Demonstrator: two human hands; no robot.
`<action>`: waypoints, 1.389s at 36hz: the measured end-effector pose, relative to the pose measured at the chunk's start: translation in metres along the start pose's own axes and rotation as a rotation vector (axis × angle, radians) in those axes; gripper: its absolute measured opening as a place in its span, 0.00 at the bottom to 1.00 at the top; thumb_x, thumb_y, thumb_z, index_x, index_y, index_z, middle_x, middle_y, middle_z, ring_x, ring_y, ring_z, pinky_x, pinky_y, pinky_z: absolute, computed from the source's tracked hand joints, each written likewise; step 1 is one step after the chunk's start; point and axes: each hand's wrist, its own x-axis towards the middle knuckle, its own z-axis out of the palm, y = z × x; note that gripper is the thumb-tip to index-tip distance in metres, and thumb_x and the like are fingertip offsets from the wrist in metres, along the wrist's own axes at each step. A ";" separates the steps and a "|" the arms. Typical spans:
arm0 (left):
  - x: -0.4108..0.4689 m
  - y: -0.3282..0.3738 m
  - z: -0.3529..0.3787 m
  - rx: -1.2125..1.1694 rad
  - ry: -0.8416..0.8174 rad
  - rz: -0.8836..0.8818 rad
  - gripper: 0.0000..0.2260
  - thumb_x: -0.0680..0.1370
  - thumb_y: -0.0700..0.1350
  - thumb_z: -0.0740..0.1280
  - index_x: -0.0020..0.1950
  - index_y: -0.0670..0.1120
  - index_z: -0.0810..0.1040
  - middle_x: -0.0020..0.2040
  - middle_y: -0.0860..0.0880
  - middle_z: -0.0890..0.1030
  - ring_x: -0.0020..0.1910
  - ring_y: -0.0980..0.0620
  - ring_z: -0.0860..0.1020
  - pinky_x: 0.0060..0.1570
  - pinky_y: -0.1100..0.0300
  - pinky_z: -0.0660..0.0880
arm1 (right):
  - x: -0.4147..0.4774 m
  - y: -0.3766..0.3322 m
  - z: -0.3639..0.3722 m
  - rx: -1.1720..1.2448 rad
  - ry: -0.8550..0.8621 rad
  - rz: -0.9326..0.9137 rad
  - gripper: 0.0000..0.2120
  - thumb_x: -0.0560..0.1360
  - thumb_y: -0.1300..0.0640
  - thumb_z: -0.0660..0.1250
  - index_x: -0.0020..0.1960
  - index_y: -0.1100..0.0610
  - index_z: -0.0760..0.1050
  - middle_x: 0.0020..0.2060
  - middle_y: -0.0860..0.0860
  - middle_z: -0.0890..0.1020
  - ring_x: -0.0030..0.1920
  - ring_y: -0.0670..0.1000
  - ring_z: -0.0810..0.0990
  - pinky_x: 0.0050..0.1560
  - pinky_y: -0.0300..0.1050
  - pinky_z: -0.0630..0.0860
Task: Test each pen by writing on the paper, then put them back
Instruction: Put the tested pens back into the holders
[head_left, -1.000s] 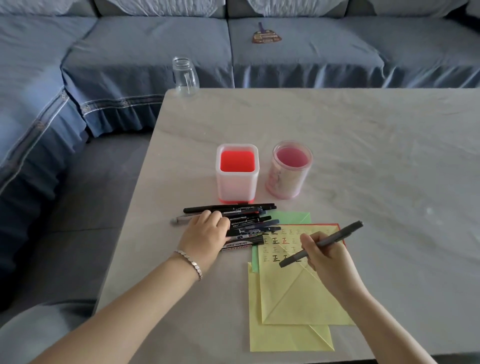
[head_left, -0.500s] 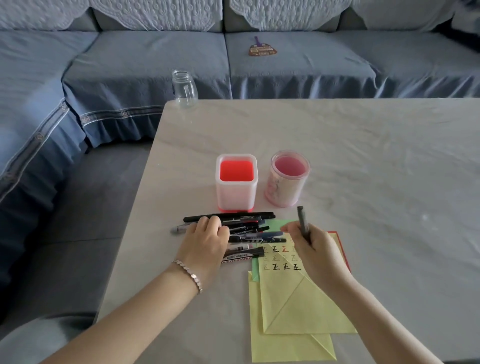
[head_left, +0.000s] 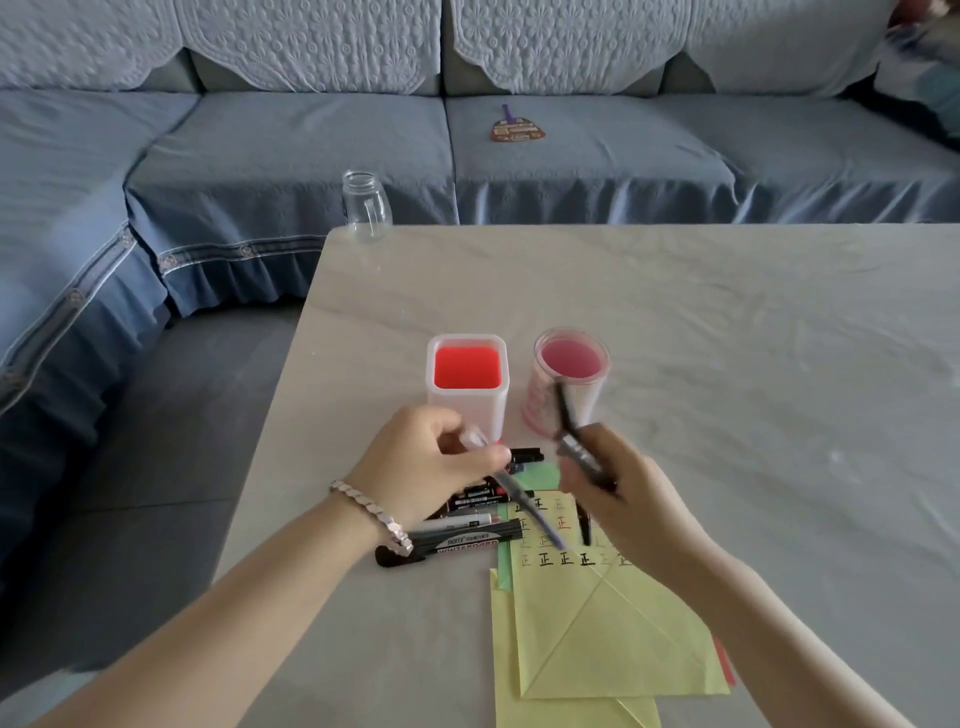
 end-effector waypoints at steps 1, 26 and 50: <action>0.001 0.001 0.001 -0.083 0.056 -0.025 0.10 0.71 0.46 0.71 0.37 0.39 0.79 0.25 0.54 0.73 0.22 0.59 0.65 0.26 0.69 0.64 | 0.000 0.002 -0.001 0.066 0.067 0.041 0.10 0.76 0.62 0.61 0.41 0.48 0.69 0.32 0.52 0.77 0.26 0.43 0.67 0.28 0.36 0.64; 0.078 -0.033 0.005 0.247 0.420 0.050 0.03 0.75 0.44 0.68 0.48 0.47 0.78 0.37 0.55 0.79 0.41 0.52 0.78 0.45 0.60 0.73 | 0.099 0.019 -0.026 0.030 0.338 0.269 0.12 0.71 0.59 0.68 0.29 0.58 0.76 0.21 0.49 0.77 0.24 0.44 0.73 0.27 0.31 0.68; -0.021 -0.124 0.009 0.614 0.129 0.166 0.14 0.64 0.39 0.77 0.47 0.46 0.80 0.44 0.51 0.80 0.42 0.47 0.80 0.40 0.54 0.75 | 0.021 0.017 0.080 -0.570 -0.392 -0.231 0.17 0.75 0.50 0.64 0.63 0.52 0.72 0.58 0.47 0.72 0.60 0.49 0.68 0.58 0.40 0.63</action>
